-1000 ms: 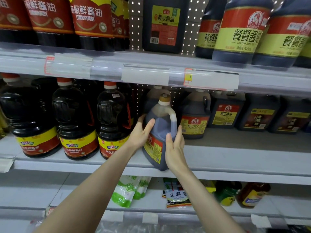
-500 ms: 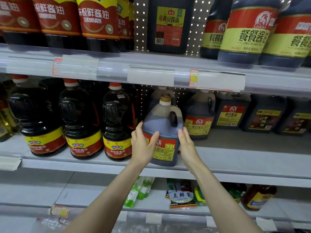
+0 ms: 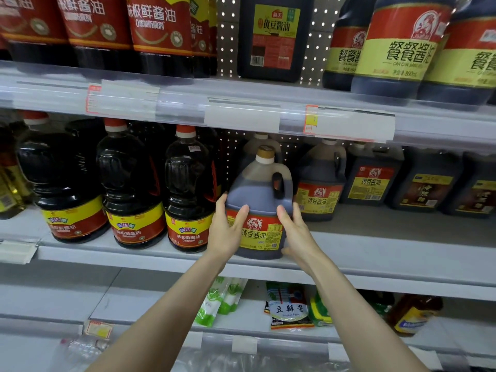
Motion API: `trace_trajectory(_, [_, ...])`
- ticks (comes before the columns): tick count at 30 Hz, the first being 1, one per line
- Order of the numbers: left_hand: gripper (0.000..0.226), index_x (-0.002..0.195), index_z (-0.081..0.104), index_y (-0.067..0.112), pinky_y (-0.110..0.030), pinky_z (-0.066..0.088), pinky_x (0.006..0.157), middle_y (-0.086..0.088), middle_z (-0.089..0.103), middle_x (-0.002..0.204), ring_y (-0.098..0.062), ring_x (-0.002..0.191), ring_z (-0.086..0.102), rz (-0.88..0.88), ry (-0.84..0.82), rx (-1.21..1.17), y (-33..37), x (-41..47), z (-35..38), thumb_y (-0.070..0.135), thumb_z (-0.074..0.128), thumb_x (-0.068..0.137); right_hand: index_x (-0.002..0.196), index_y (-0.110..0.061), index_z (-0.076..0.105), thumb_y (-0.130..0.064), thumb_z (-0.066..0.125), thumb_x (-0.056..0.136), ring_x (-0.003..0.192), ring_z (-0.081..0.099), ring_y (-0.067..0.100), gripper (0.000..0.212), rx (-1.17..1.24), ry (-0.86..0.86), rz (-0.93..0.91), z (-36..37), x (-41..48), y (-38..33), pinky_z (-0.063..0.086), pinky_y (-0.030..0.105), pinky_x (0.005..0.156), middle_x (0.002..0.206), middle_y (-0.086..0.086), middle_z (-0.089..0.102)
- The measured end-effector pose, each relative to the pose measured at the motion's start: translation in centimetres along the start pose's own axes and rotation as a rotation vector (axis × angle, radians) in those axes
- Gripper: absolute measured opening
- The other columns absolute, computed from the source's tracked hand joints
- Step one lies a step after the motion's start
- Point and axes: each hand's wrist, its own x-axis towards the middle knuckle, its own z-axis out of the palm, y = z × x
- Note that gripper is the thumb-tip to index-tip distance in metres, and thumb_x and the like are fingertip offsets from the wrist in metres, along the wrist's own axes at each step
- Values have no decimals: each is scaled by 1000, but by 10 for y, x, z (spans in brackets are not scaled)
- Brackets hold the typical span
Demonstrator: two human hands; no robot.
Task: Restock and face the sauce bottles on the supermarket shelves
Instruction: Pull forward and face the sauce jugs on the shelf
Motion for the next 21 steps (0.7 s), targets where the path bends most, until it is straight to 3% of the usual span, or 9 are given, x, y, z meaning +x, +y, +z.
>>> trace_trajectory(5, [65,148,24,25,-43,46,102,-2,47,141,-17,124,50,32,29,48,-7,-4,1,37,56,93,151,-36,15,-52,46,95,105,61,16,67,-14,-5,7,-1,9,2,51,38,78,133,3,56])
trace_trajectory(8, [68,149,23,26,-42,45,103,0,47,141,-15,126,49,65,38,83,-16,-6,1,42,57,91,150,-39,20,-65,46,88,114,59,16,72,-73,4,-26,-1,9,7,50,44,94,136,-1,56])
trace_trajectory(11, [59,143,35,21,-23,49,95,7,56,129,-7,117,54,91,41,88,-29,-9,3,36,59,91,148,-46,20,-88,43,67,124,52,13,94,-165,-13,-84,-3,9,19,41,45,108,140,-10,52])
trace_trajectory(13, [49,137,38,25,-6,47,80,15,58,118,4,105,57,95,10,55,-33,-9,4,29,58,92,149,-43,19,-82,41,71,127,48,11,90,-192,-21,-134,-3,9,28,38,41,110,142,-12,48])
trace_trajectory(15, [44,132,38,29,-2,45,72,22,58,111,14,96,58,102,-27,31,-41,-6,3,26,58,92,149,-38,23,-70,40,78,123,51,11,80,-186,-8,-160,-2,11,39,41,37,108,138,-8,52])
trace_trajectory(21, [54,138,42,20,-2,43,77,21,60,114,17,100,57,148,-124,41,-71,1,-5,27,62,88,148,-36,27,-65,36,82,118,51,4,73,-198,16,-242,-2,21,64,42,27,103,130,-16,53])
